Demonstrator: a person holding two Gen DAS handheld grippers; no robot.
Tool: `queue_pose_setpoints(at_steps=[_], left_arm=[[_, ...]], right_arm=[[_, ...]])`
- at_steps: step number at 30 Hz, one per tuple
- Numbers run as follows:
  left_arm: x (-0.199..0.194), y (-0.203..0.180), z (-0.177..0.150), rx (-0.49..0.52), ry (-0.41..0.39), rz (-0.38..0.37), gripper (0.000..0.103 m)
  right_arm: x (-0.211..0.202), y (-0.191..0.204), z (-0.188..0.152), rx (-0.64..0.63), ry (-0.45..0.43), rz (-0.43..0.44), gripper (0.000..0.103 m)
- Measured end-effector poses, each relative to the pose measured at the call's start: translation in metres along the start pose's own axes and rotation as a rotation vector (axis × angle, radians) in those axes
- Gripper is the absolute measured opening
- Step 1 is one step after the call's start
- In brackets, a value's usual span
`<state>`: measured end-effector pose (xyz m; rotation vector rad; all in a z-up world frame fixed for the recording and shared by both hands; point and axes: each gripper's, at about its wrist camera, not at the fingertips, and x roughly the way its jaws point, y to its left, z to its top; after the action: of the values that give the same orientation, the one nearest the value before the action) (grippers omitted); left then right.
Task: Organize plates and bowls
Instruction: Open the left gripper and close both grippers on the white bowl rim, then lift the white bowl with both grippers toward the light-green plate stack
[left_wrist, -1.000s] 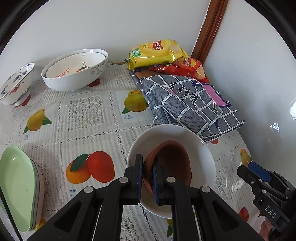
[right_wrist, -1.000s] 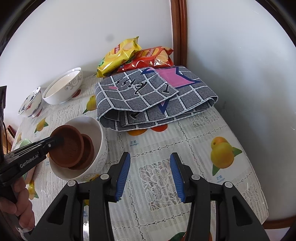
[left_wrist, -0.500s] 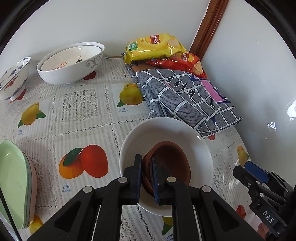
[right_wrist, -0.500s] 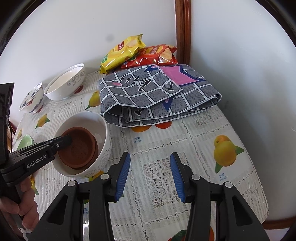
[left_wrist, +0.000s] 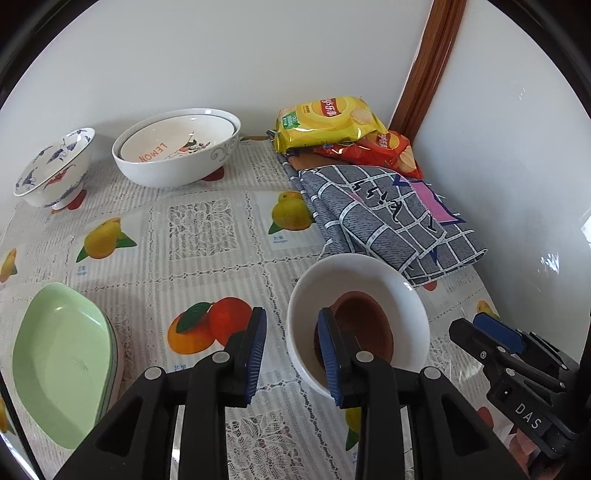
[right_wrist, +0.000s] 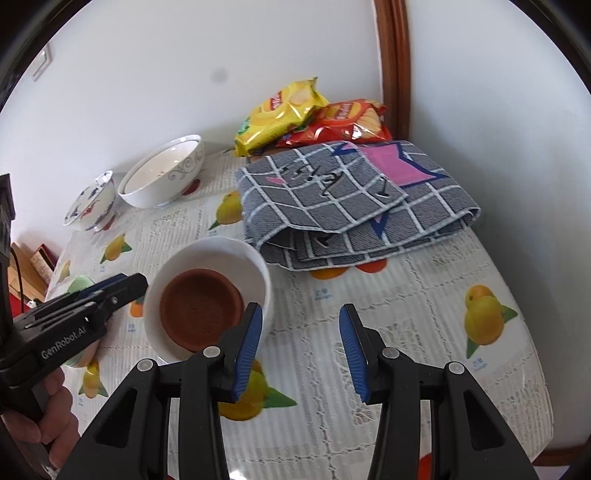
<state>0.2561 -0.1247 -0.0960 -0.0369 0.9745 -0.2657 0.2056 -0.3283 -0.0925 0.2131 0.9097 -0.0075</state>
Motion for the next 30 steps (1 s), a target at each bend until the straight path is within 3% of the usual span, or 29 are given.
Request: queue_pose_setpoints(at_steps=[4, 12, 30], left_arm=[[0.010, 0.006, -0.002, -0.017, 0.041, -0.006, 0.028], [0.029, 0.008, -0.004, -0.019, 0.093, -0.006, 0.028], [0.054, 0.003, -0.002, -0.011, 0.135, 0.006, 0.029]], right_arm=[[0.011, 0.013, 0.004, -0.026, 0.017, 0.014, 0.043], [0.048, 0.019, 0.005, -0.023, 0.111, -0.003, 0.024], [0.075, 0.016, 0.007, -0.015, 0.163, -0.029, 0.031]])
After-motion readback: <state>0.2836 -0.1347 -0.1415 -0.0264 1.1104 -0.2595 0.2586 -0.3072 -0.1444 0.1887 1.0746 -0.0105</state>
